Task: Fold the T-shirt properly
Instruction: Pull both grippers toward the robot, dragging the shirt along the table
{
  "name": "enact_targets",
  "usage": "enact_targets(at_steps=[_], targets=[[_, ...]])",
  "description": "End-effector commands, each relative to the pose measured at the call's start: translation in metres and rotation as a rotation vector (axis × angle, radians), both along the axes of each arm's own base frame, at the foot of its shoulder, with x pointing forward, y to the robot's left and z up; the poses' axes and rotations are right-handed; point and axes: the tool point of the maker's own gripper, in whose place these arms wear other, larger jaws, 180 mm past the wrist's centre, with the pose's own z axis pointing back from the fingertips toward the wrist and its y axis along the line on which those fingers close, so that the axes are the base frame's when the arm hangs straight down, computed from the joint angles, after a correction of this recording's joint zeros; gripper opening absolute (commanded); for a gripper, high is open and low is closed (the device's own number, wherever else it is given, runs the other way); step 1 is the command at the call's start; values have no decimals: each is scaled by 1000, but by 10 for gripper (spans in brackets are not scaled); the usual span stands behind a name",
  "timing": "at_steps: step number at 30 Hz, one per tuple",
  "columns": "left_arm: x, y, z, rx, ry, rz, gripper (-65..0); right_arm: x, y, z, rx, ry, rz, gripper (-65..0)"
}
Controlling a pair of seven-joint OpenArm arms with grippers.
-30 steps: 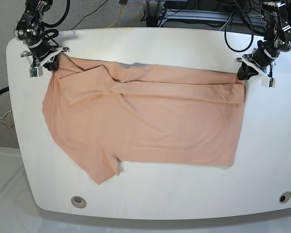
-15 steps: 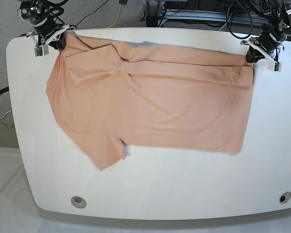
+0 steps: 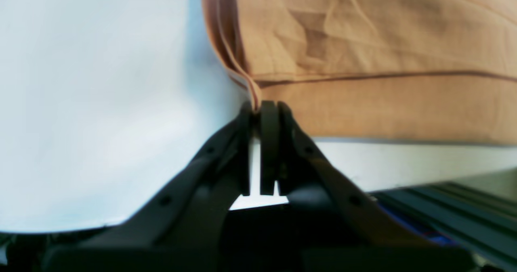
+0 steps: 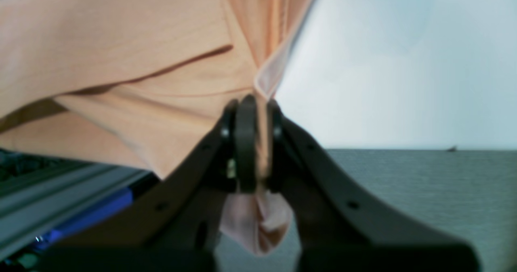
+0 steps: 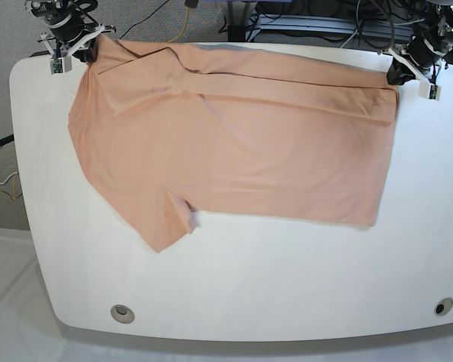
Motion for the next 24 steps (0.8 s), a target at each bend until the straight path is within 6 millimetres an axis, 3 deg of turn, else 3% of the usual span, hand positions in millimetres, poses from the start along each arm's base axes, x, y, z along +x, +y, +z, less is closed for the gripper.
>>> enact_targets(at_steps=[1, 14, 24], targets=[[5, 8, 10, 16, -34, -1, -650, -5, -6, 2, -17, 10, -7, -650], [-2, 25, 3, 21, -10, 51, -650, -22, -7, -3, -11, 40, -38, -650], [-7, 21, -5, 7, 31, 43, -650, -26, -1, -8, 0, 64, -26, -650]])
